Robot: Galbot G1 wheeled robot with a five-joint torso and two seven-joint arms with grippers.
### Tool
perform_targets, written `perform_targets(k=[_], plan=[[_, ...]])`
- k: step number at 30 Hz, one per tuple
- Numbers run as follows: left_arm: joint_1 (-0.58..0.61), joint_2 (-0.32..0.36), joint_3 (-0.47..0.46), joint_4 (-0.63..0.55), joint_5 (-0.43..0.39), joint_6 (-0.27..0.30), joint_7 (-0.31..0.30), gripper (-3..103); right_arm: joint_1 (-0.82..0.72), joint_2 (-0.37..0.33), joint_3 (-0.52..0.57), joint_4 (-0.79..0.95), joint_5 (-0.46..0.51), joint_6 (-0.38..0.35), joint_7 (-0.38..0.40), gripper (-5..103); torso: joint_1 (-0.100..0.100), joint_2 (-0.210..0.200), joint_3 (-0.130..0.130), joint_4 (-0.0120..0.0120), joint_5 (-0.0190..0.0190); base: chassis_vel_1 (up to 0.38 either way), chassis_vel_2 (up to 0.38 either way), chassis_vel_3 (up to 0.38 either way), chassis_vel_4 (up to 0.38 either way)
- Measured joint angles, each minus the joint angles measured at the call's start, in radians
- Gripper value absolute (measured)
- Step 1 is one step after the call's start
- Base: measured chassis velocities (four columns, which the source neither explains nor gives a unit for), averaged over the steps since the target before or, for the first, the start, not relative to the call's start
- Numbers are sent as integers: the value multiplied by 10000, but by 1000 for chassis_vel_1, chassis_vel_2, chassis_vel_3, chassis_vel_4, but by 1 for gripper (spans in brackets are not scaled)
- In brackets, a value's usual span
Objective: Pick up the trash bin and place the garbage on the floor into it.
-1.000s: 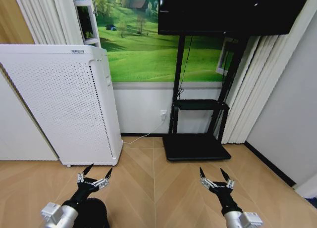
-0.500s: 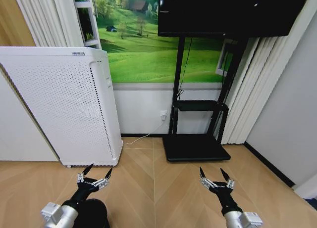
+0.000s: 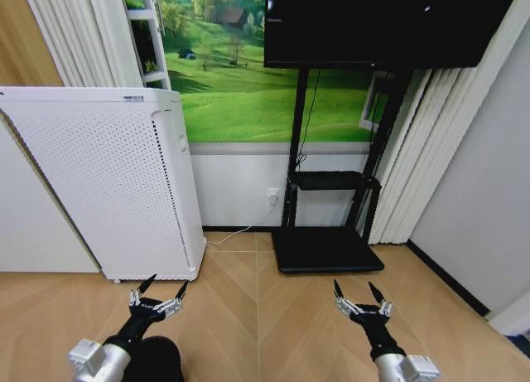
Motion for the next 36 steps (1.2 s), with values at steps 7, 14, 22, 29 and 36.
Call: perform_targets(k=[7, 14, 22, 29, 36], plan=[[0, 0, 0, 1, 0, 0, 0, 100, 0, 0, 0, 0, 0, 1, 0, 100, 63, 268, 208, 0, 0, 0, 0, 0, 0], [0, 0, 0, 1, 0, -2, -1, 100, 0, 0, 0, 0, 0, 2, 0, 100, 144, 585, 441, 0, 0, 0, 0, 0, 0], [0, 0, 0, 1, 0, -2, 0, 100, 0, 0, 0, 0, 0, 3, 1, 100, 233, 907, 673, 0, 0, 0, 0, 0, 0], [0, 1, 0, 1, 0, -3, 0, 100, 0, 0, 0, 0, 0, 3, 1, 100, 316, 1183, 869, 0, 0, 0, 0, 0, 0], [0, 0, 0, 1, 0, -2, 0, 100, 1, 0, 0, 0, 0, 3, 0, 100, 378, 1388, 1010, -1, 0, 0, 0, 0, 0]])
